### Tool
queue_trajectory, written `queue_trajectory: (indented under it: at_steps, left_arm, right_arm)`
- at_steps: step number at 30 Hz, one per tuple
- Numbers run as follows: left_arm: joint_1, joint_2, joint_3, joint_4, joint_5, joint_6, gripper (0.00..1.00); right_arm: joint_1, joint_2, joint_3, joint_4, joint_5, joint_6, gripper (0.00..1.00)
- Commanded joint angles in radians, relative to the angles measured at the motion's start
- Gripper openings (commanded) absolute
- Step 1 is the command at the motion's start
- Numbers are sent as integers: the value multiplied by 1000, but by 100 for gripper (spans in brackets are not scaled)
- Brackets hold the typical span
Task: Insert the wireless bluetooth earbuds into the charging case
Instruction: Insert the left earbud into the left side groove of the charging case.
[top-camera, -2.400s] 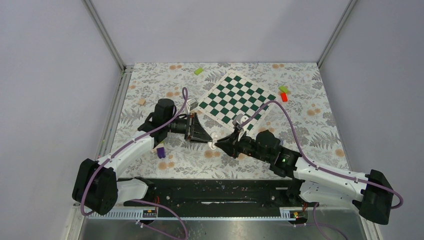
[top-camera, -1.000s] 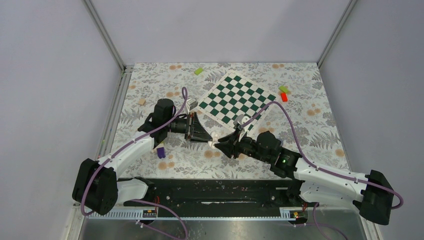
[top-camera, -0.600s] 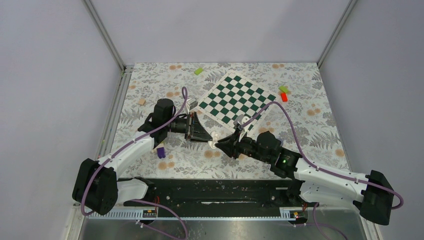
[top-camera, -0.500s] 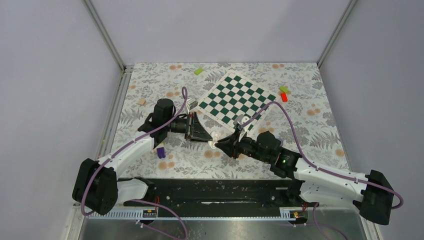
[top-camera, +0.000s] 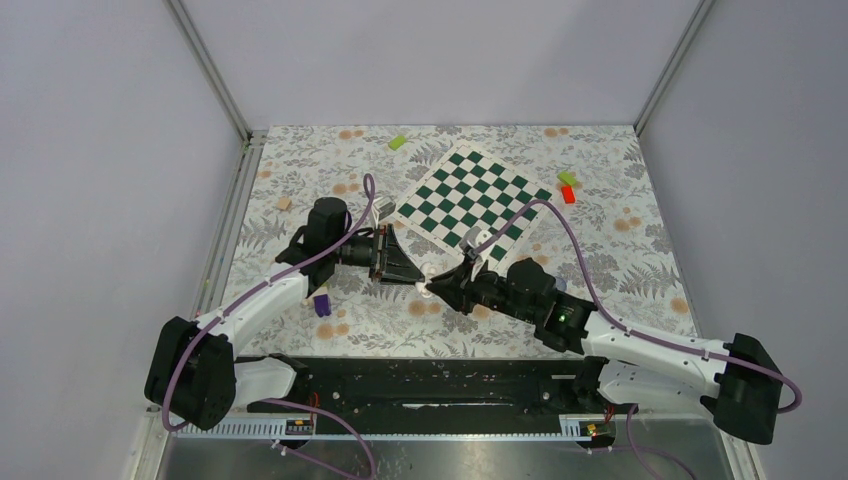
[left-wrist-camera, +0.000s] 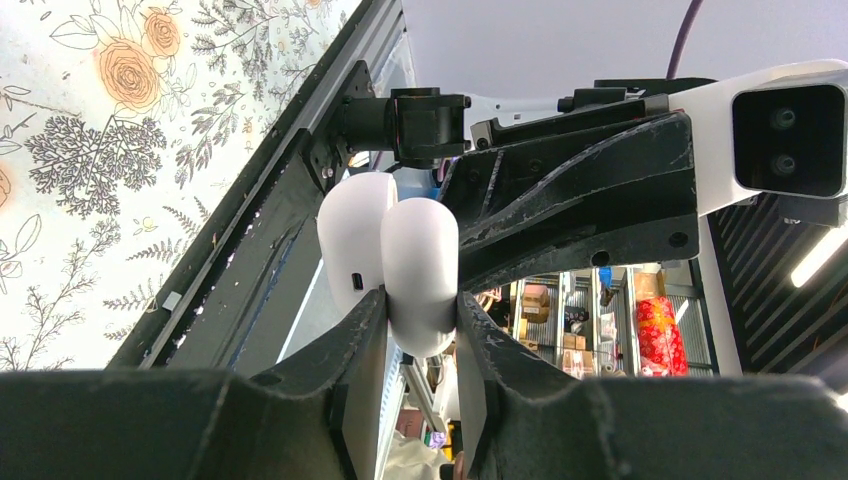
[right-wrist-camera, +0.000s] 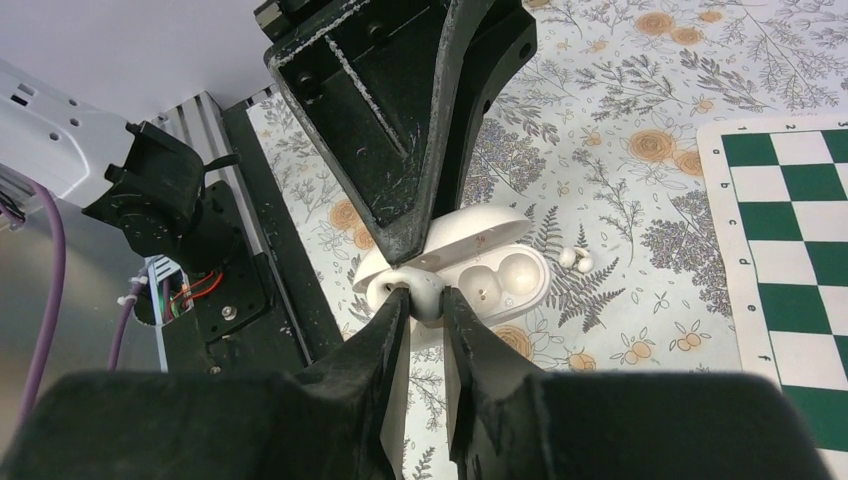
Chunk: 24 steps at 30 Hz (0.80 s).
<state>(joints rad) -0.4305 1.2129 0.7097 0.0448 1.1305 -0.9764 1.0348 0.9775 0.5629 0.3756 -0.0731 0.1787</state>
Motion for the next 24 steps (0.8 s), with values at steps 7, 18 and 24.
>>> queue_trajectory:
  at_steps: [7,18,24]
  left_arm:
    - [-4,-33,6,53,64,-6,0]
    - [-3,-33,14,53,83,-7,0]
    - [-3,-36,16,52,86,-12,0]
  right_arm:
    - [9,15,12,-2,-30,-89,12]
    - [9,-50,-66,25,-29,-173,8]
    - [10,-36,-71,56,-53,-173,8]
